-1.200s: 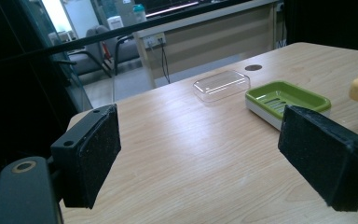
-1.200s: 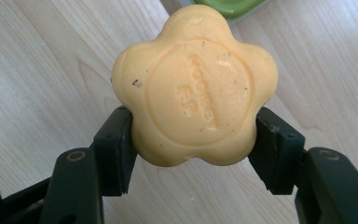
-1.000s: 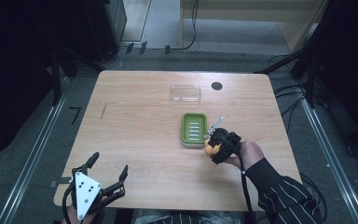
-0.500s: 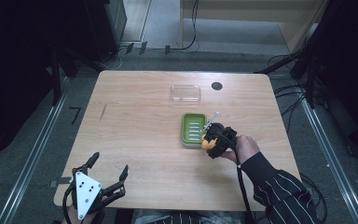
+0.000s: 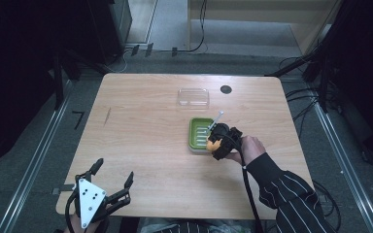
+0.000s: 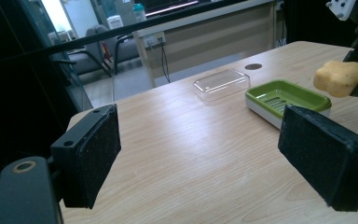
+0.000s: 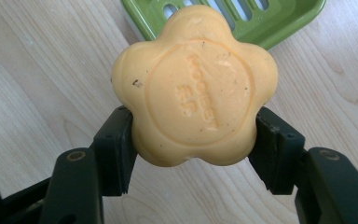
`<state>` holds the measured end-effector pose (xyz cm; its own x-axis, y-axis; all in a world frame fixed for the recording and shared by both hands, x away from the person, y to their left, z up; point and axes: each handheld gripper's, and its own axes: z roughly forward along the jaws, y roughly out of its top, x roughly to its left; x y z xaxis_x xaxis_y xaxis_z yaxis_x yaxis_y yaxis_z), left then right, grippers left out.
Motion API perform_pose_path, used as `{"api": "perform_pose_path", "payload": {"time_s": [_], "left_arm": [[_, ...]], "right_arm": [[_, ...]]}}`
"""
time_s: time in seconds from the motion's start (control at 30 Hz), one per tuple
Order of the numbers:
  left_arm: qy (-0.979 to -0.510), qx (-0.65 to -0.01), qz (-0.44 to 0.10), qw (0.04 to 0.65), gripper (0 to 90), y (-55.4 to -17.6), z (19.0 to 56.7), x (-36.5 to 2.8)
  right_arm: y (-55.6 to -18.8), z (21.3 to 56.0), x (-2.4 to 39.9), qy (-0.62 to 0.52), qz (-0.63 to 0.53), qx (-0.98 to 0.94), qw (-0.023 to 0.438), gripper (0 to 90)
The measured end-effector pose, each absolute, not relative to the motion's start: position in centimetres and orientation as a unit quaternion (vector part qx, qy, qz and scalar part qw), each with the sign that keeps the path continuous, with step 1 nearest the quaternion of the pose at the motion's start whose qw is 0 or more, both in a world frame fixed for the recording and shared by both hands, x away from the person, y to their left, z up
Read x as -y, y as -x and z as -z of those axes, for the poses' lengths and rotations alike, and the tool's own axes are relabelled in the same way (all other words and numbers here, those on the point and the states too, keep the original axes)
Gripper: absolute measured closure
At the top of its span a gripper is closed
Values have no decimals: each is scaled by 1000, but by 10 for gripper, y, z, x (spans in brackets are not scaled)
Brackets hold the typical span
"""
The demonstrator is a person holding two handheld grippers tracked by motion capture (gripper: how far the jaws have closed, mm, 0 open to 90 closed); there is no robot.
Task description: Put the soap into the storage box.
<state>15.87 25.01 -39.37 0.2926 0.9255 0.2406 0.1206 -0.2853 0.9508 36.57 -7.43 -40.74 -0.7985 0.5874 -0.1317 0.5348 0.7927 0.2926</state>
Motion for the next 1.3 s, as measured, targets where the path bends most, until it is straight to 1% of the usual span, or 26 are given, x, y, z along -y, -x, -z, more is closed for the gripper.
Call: {"api": "perform_pose_path", "payload": {"time_s": [0.7, 1.3], "left_arm": [[-665, -393, -447, 451, 130, -158, 394, -251], [-665, -393, -447, 450, 130, -157, 394, -251]], "right_arm": [[-390, 406, 58, -295, -123, -941, 106, 399], [-404, 409, 49, -293, -118, -943, 102, 399]]}}
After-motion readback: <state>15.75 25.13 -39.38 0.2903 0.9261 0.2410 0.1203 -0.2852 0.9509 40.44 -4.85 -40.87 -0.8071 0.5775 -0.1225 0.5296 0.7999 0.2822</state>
